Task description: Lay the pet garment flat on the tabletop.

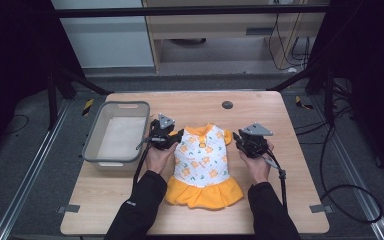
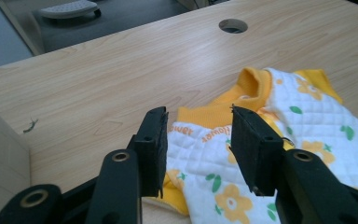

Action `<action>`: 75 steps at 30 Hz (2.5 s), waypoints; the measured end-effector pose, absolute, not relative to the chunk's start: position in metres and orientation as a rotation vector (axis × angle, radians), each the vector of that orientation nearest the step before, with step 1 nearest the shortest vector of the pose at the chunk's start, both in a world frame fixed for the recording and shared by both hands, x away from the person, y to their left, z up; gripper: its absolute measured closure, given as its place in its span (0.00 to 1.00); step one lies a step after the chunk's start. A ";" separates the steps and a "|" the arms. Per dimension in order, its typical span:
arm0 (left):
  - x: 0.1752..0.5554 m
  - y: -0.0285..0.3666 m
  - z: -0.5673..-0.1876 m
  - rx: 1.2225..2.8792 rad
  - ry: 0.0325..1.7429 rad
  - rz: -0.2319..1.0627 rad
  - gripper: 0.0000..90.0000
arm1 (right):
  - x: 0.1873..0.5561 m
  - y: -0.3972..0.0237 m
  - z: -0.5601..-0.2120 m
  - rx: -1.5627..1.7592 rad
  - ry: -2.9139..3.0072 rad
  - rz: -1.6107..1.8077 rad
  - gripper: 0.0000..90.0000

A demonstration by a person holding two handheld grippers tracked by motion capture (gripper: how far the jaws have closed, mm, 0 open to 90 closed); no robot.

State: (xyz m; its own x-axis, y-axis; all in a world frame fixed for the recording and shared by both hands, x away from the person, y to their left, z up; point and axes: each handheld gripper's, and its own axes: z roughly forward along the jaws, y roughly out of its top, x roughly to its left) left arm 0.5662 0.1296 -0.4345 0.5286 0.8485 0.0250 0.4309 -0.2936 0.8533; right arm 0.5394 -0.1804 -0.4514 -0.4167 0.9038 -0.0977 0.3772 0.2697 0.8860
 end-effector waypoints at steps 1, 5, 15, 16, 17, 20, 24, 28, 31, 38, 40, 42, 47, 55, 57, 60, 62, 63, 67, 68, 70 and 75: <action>0.563 0.132 -0.433 1.915 1.040 0.612 0.60 | 0.535 -0.181 -0.448 1.142 1.940 1.121 0.79; 0.539 0.143 -0.425 1.935 0.983 0.540 0.59 | 0.515 -0.185 -0.439 1.104 1.967 1.218 0.79; 0.461 0.160 -0.453 2.080 0.876 0.379 0.70 | 0.449 -0.183 -0.449 1.051 2.176 1.331 0.90; 0.457 0.158 -0.457 2.102 0.864 0.379 0.71 | 0.446 -0.182 -0.452 1.050 2.199 1.334 0.91; 0.455 0.157 -0.460 2.104 0.855 0.370 0.72 | 0.442 -0.179 -0.457 1.049 2.232 1.329 0.93; 0.452 0.151 -0.468 2.140 0.844 0.338 0.73 | 0.436 -0.171 -0.466 1.030 2.292 1.307 0.96; 0.446 0.142 -0.485 2.230 0.822 0.326 0.74 | 0.434 -0.164 -0.477 1.020 2.343 1.241 0.96; 0.443 0.142 -0.493 2.265 0.825 0.333 0.74 | 0.431 -0.163 -0.491 1.060 2.394 1.181 0.96; 0.441 0.143 -0.493 2.276 0.824 0.332 0.73 | 0.427 -0.161 -0.498 1.065 2.428 1.141 0.96; 0.429 0.148 -0.491 2.297 0.821 0.329 0.73 | 0.412 -0.157 -0.502 1.069 2.479 1.129 0.96; 0.429 0.150 -0.487 2.289 0.824 0.317 0.73 | 0.410 -0.156 -0.500 1.050 2.497 1.143 0.96; 0.430 0.152 -0.479 2.243 0.822 0.334 0.73 | 0.410 -0.155 -0.495 1.036 2.478 1.185 0.97; 0.452 0.156 -0.455 2.112 0.855 0.379 0.77 | 0.422 -0.158 -0.481 1.020 2.368 1.267 1.00; 0.508 0.128 -0.477 2.149 0.940 0.382 0.80 | 0.458 -0.146 -0.495 1.064 2.369 1.193 1.00; 0.516 0.128 -0.489 2.175 0.975 0.354 0.80 | 0.460 -0.145 -0.501 1.068 2.385 1.140 1.00; 0.515 0.132 -0.497 2.156 0.976 0.350 0.80 | 0.458 -0.146 -0.504 1.078 2.394 1.133 1.00; 0.515 0.134 -0.496 2.169 0.973 0.352 0.80 | 0.457 -0.147 -0.504 1.085 2.405 1.133 1.00; 0.514 0.134 -0.496 2.171 0.973 0.355 0.80 | 0.456 -0.147 -0.504 1.093 2.408 1.134 1.00; 0.510 0.133 -0.496 2.180 0.959 0.366 0.79 | 0.449 -0.148 -0.503 1.104 2.430 1.135 1.00; 0.510 0.133 -0.496 2.177 0.962 0.364 0.79 | 0.446 -0.148 -0.502 1.100 2.440 1.134 1.00; 0.508 0.132 -0.497 2.186 0.948 0.389 0.78 | 0.443 -0.147 -0.503 1.078 2.444 1.135 1.00; 0.506 0.132 -0.495 2.194 0.962 0.394 0.71 | 0.445 -0.148 -0.503 1.090 2.440 1.141 1.00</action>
State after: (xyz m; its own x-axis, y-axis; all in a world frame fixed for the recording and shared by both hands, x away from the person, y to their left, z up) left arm 0.5060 0.1320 -0.4946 0.6779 0.7351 -0.0019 0.5227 -0.4803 0.7043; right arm 0.4448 -0.1485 -0.5027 -0.6949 0.7129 0.0944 0.5294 0.4183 0.7381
